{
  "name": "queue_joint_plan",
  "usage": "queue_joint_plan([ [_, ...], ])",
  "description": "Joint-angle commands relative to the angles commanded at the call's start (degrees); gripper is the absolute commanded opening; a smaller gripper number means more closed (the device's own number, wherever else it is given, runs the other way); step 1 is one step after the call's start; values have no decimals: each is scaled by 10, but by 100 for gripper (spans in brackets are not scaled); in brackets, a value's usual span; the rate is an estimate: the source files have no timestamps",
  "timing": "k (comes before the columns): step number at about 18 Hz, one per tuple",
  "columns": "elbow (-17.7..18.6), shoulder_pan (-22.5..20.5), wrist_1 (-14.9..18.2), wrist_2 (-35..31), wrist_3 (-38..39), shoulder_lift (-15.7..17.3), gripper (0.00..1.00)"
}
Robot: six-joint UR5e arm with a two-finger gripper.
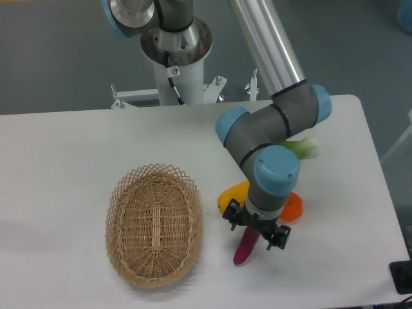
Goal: Pick up the sweet potato from the table
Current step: 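Move the open gripper over the purple sweet potato and lower it, then close the gripper around the purple sweet potato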
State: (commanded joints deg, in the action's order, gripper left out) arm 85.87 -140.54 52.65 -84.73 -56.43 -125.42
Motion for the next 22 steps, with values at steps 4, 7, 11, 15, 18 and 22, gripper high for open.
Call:
queue_joint_plan([
  [4,0,0,-5,-1,-1,-6,100],
  [7,4,0,-11,-18,-1,-11,100],
  [11,18,2,-45,-27,3,-17,100],
  [15,25,3,-61,-36,3,-18,99],
  [18,24,2,-62,-45,-1,-16,57],
  [22,25,2,-62,-47,-2,-14,40],
])
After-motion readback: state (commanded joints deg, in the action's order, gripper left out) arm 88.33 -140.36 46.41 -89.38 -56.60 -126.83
